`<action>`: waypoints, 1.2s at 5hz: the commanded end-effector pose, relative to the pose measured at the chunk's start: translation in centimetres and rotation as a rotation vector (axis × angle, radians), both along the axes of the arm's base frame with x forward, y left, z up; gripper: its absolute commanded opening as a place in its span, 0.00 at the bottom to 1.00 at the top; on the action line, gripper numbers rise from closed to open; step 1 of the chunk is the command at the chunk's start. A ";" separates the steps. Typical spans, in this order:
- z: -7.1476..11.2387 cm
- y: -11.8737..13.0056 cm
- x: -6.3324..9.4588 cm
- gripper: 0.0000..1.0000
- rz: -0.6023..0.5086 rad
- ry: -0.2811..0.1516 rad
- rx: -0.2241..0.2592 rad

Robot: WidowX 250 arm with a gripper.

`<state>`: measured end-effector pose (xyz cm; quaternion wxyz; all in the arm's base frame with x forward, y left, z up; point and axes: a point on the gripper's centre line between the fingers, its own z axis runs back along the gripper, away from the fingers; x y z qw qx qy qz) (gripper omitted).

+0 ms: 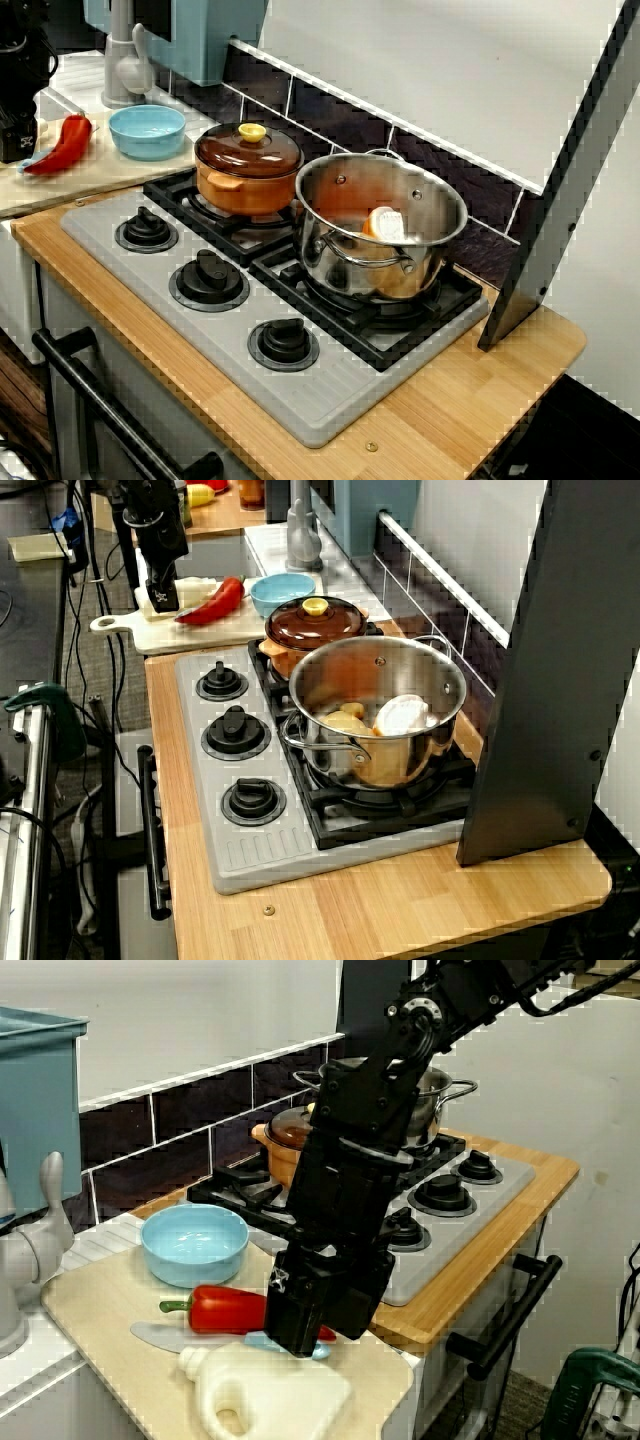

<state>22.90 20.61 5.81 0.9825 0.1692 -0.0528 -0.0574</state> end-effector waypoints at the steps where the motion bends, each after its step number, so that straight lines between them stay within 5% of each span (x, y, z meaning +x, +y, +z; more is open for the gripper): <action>1: 1.0 0.4 -0.1 1.00 0.006 -0.045 0.068; 6: -0.1 3.7 0.8 1.00 0.105 0.000 0.154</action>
